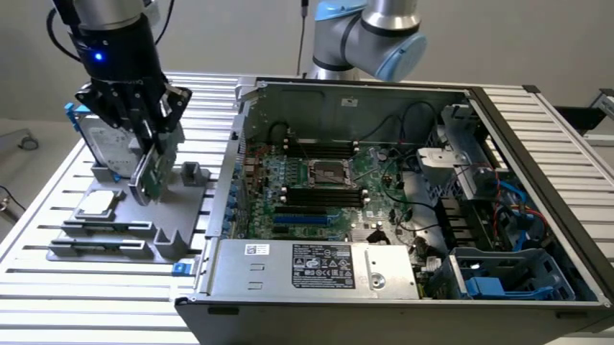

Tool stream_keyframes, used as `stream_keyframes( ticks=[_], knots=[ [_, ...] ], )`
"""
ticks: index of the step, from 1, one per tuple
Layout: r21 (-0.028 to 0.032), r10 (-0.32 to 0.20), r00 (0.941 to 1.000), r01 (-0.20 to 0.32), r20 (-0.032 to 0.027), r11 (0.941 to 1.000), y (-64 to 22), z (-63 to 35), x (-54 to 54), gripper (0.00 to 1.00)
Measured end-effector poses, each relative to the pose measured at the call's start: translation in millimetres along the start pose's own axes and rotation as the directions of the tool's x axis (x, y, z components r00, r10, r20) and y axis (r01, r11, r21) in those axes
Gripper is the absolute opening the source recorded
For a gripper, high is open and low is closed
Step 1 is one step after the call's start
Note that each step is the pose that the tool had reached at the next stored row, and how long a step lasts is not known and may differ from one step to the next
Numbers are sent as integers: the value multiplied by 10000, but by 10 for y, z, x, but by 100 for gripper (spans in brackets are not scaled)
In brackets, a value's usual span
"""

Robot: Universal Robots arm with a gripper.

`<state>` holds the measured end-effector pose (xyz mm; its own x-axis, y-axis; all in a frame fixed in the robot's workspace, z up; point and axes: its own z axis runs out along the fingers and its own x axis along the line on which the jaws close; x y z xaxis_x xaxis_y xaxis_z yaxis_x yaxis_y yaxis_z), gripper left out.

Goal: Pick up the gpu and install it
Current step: 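Pick up the gpu and move the gpu toward the slot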

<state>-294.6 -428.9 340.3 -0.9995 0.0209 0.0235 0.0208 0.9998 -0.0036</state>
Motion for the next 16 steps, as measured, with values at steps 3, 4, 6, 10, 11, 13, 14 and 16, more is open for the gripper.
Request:
stream_keyframes(
  ticks=[3,4,6,10,11,13,14,16],
  knots=[
    [0,1,10000,-1,0,10000,-7,-140,-48,27],
    [2,2,10000,-2,-3,10000,-11,-185,-81,27],
    [1,1,10000,-1,-9,10000,-19,-278,-170,27],
    [-4,1,10000,-1,-30,10000,-38,-465,-349,27],
    [-6,2,10000,-2,-37,10000,-43,-510,-392,27],
    [-9,1,10000,-1,-51,10000,-53,-605,-483,27],
    [-12,0,10000,-1,-59,10000,-57,-651,-527,27],
    [-16,2,10000,-2,-79,10000,-62,-743,-615,27]
  ],
)
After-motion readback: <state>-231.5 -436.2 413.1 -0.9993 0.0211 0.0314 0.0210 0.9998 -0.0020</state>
